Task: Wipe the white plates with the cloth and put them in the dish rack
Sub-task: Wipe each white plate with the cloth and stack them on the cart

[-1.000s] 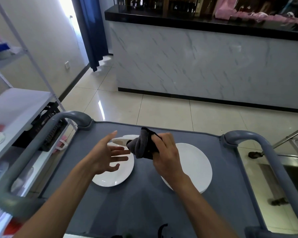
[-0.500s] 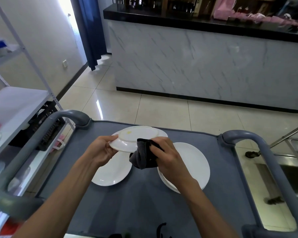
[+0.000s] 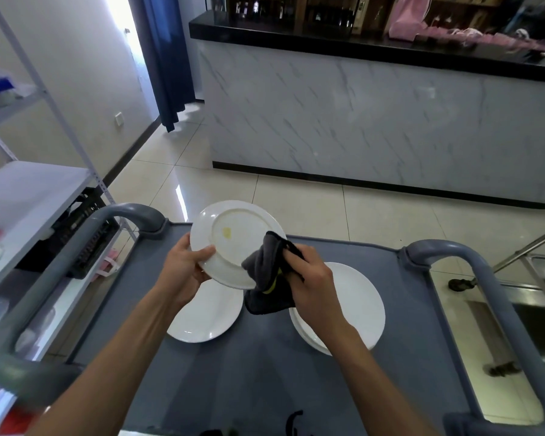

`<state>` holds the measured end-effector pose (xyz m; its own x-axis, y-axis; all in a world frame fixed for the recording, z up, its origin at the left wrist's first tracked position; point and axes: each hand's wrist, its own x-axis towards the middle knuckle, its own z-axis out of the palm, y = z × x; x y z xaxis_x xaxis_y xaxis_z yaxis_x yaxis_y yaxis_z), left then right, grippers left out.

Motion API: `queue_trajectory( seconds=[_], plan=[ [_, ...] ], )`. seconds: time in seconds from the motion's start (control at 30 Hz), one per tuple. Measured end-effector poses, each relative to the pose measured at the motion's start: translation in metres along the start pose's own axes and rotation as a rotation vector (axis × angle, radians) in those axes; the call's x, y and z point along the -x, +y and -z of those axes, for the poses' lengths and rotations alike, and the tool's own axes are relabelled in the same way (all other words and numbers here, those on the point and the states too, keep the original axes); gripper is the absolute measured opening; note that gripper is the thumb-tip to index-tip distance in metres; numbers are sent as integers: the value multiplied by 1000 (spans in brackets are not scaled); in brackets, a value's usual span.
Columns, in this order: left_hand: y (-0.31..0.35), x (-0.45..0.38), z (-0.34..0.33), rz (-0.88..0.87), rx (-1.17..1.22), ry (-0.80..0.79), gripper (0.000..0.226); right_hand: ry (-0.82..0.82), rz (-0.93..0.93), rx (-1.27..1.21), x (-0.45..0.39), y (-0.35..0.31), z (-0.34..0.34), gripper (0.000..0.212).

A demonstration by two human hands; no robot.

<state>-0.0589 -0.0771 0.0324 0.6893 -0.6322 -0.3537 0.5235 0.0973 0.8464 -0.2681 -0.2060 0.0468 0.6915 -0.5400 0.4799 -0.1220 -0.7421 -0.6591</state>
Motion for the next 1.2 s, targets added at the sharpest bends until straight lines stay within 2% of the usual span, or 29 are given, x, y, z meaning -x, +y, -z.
queue_trajectory(
  seconds=[0.23,0.43,0.7,0.83,0.97,1.07,1.2],
  plan=[
    [-9,9,-7,-54,-126,-114,51,139,-65,-72,-26,-3,-26,39],
    [-20,18,-8,-61,-226,-209,49,253,-46,-40,-50,-7,-43,38],
    [-29,18,0,-35,-143,-193,46,202,57,150,-47,-1,-48,37],
    [-28,16,0,-30,-104,-164,45,47,103,147,-34,1,-48,43],
    [-29,15,-2,-28,-101,-166,44,-17,-42,-35,-20,-1,-44,45],
    [-32,14,-2,-18,-101,-164,44,-26,-181,-36,-18,-3,-42,42],
    [-36,14,-3,-5,-106,-179,44,90,-320,-76,-19,-2,-46,48]
  ],
)
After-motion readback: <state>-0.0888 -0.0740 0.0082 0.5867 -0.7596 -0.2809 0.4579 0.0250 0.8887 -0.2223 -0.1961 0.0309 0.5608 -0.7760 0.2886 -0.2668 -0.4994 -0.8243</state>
